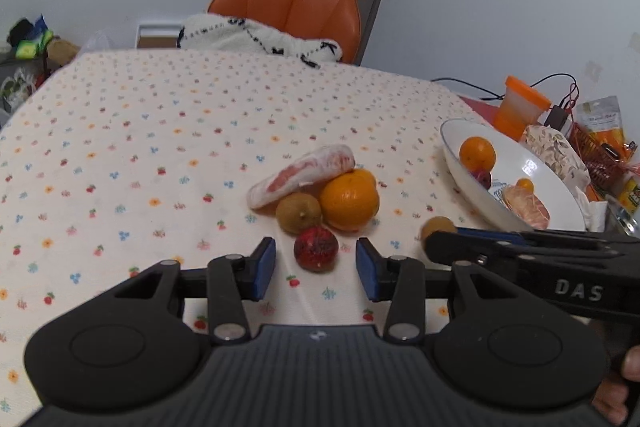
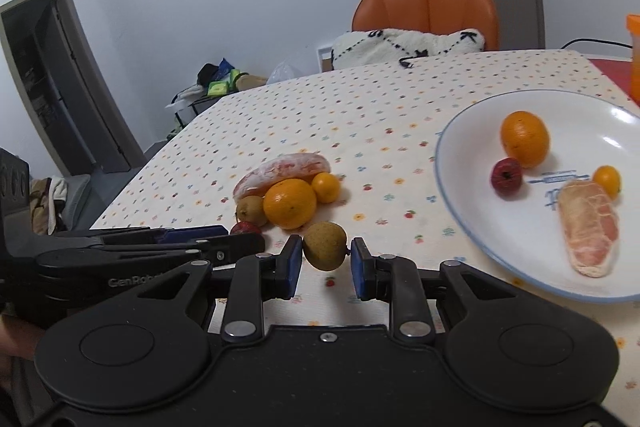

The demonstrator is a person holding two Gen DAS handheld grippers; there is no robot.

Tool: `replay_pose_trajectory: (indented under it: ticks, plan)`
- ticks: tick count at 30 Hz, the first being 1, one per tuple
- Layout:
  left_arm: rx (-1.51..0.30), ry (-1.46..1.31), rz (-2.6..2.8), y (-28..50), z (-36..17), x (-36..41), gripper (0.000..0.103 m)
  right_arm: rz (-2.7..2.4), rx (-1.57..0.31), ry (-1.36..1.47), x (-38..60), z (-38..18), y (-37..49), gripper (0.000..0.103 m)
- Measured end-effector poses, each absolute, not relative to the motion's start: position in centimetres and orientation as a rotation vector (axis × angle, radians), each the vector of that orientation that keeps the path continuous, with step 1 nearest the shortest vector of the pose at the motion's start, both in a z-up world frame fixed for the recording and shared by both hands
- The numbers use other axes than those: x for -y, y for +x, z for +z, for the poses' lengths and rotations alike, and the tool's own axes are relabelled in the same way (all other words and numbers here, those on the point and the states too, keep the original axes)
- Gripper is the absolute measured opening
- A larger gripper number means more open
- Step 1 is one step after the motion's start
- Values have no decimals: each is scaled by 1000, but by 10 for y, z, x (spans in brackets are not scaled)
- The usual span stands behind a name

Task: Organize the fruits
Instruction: 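Close the left gripper on a red apple while the right gripper lifts the kiwi, then carry the red apple in the left gripper and kiwi in the right gripper over the plate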

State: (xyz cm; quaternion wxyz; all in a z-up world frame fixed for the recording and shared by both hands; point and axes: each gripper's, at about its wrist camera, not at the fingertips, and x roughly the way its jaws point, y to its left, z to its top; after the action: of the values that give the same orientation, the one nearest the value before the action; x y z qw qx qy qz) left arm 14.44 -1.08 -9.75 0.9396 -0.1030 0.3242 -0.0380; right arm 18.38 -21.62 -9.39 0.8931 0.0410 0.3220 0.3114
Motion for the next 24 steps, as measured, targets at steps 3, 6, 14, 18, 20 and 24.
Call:
replay_pose_trajectory:
  ticks: [3, 6, 14, 18, 20, 24]
  plan:
    - [-664, -221, -78, 145, -95, 12, 22, 633, -659, 91, 222, -92, 183, 24]
    - [-646, -207, -79, 142, -89, 14, 21, 628, -655, 99, 226, -93, 182, 24]
    - [-626, -201, -78, 136, -78, 20, 22, 630, -618, 110, 233, -87, 179, 25]
    - [-619, -184, -87, 138, -74, 27, 22, 613, -591, 131, 243, -82, 179, 25]
    - [-614, -180, -93, 139, -71, 31, 22, 600, -583, 139, 248, -81, 179, 24]
    - [-601, -165, -111, 142, -66, 41, 22, 579, -564, 146, 260, -77, 177, 24]
